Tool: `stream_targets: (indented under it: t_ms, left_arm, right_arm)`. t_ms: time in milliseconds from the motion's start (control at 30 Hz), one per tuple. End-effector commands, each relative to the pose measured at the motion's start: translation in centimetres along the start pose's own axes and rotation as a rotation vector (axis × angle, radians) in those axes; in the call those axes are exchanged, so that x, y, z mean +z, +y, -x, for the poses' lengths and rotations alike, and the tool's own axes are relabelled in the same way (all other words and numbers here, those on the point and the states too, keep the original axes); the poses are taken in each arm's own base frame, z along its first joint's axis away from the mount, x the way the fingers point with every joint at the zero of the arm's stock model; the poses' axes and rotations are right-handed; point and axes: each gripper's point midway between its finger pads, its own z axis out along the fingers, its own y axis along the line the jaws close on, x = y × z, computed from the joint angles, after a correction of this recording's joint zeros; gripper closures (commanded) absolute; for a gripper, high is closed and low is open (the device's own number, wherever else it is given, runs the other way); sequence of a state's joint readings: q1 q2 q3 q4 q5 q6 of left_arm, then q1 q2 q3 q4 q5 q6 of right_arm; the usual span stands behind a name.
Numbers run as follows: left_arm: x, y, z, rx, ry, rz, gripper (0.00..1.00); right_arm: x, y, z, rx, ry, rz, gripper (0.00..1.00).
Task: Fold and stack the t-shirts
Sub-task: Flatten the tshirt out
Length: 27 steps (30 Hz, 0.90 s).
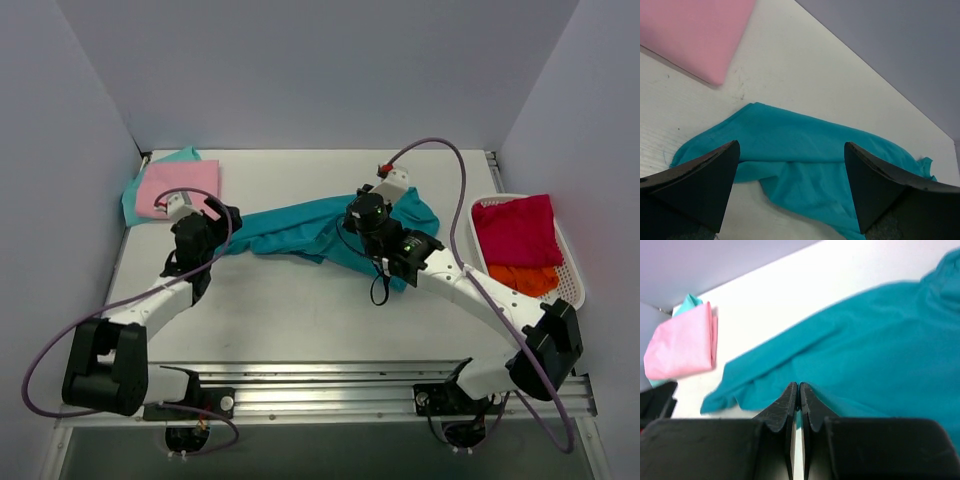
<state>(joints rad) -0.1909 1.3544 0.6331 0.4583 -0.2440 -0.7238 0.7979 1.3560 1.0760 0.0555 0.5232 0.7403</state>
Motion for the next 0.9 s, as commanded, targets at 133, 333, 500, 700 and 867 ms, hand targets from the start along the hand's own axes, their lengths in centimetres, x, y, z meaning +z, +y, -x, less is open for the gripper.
stream_targets:
  t_ms: [133, 333, 500, 700, 867]
  left_arm:
    - [-4.0, -3.4, -1.4, -0.037, 0.038, -0.091, 0.06]
    - [-6.9, -4.8, -4.0, -0.032, 0.093, -0.135, 0.06]
    - [-8.1, -4.9, -5.9, 0.010, 0.107, -0.122, 0.06]
    - [-8.4, -4.7, -6.4, 0.030, 0.114, -0.110, 0.06]
    - [-8.0, -4.2, -6.9, 0.050, 0.116, -0.089, 0.06]
  right_arm:
    - [3.9, 3.9, 4.0, -0.118, -0.034, -0.001, 1.00]
    - [7.0, 5.4, 7.0, -0.131, -0.055, -0.016, 1.00]
    - [9.1, 4.2, 10.6, -0.130, -0.092, -0.072, 1.00]
    - [9.7, -0.4, 17.7, -0.090, -0.190, -0.161, 1.00]
    - [10.6, -3.2, 19.8, -0.078, -0.200, -0.189, 1.00]
